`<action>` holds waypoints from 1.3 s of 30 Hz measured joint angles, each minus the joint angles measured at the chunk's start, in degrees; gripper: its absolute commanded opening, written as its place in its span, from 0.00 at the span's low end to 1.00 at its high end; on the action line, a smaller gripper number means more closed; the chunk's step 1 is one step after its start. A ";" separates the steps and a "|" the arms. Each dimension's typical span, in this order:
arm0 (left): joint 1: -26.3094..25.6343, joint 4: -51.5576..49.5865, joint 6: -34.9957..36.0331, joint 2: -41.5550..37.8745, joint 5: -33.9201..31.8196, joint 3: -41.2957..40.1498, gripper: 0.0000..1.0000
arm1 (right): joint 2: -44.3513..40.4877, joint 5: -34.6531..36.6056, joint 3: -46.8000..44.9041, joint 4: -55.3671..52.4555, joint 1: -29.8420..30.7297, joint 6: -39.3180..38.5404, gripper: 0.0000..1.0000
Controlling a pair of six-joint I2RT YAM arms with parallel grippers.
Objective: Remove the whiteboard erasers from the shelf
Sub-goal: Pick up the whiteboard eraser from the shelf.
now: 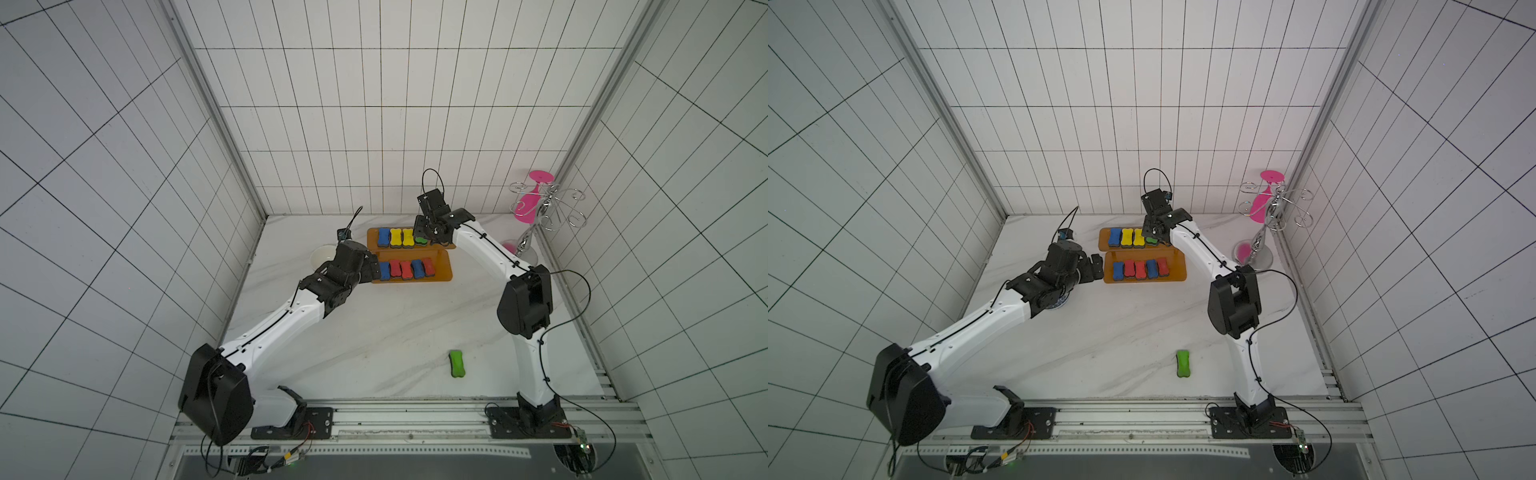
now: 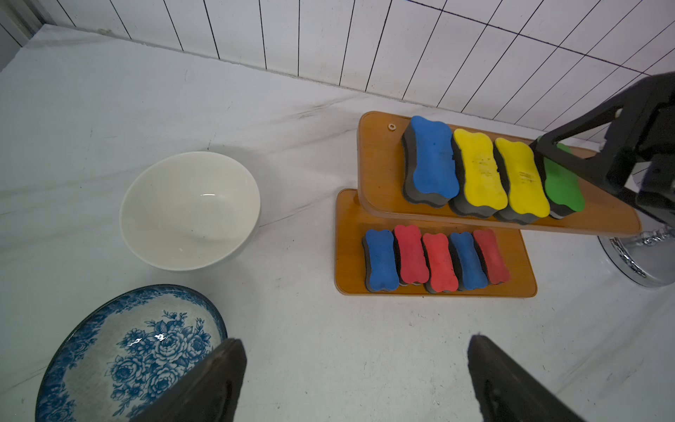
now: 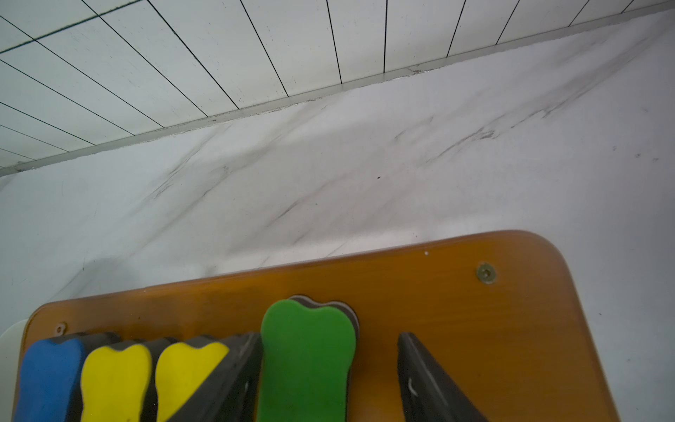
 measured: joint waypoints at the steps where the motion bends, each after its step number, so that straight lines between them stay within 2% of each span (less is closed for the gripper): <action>1: 0.00 0.00 0.00 0.00 0.02 0.00 0.98 | 0.00 0.07 0.00 0.00 0.00 -0.11 0.62; 17: 0.00 0.00 -0.22 0.00 -0.13 -0.02 0.98 | -0.66 2.32 -2.01 0.55 0.00 -1.88 0.60; 26: 0.00 0.00 -0.39 0.00 -0.13 -0.11 0.98 | -0.68 3.69 -2.25 -0.24 0.79 1.05 0.61; 29: 0.00 0.00 -0.39 0.00 -0.13 -0.11 0.98 | -0.68 4.33 -2.36 -0.59 1.18 1.81 0.58; 34: 0.00 0.00 -0.39 0.00 -0.15 -0.11 0.98 | -0.68 5.07 -2.67 -0.76 1.60 2.56 0.43; 39: 0.00 0.00 -0.39 -0.04 -0.42 -0.17 0.98 | -0.85 5.38 -2.91 -0.66 1.60 2.75 0.32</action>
